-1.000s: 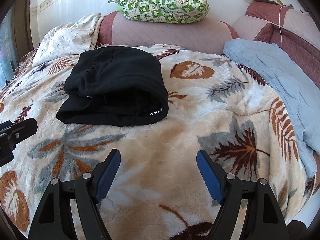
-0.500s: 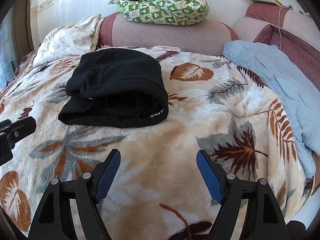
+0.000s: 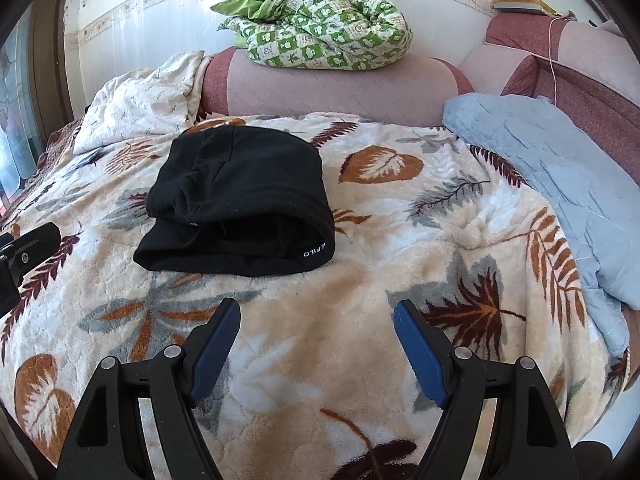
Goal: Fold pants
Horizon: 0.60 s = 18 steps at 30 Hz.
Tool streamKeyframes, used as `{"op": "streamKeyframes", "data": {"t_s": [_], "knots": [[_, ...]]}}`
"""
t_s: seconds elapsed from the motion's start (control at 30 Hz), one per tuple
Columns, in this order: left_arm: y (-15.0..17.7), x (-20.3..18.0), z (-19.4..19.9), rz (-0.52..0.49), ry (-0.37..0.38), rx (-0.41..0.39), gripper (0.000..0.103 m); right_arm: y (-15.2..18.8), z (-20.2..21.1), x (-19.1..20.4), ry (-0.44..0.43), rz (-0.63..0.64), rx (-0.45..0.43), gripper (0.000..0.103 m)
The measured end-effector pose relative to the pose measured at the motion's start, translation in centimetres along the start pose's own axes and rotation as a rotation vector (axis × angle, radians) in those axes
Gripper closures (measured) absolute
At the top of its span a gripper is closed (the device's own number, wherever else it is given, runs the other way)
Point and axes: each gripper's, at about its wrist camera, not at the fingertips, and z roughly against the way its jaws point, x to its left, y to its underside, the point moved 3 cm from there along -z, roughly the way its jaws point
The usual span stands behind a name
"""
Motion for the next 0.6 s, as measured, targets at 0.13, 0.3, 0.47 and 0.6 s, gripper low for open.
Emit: {"op": "streamKeyframes", "data": {"t_s": [0.13,0.3,0.47,0.6], "knots": [[-1.5,0.6,3.0,0.025,-0.026,-0.124,0.000,-0.9,1.4,0.0,-0.012,-0.009,-0.056,0.015],[-2.5,-0.4,4.8,-0.059,-0.098,-0.189,0.000,-1.8,2.6,0.5,-0.044,-0.002,-0.088,0.013],[-2.1,-1.1,4.3,-0.058,-0.007,-0.128,0.000,-2.0,3.1,1.1,-0.042,0.022,-0.101,0.013],[-1.4,-1.3,3.0,-0.055,0.023,-0.063,0.000,-1.9,3.0,1.0,-0.043,0.019,-0.094,0.013]]}}
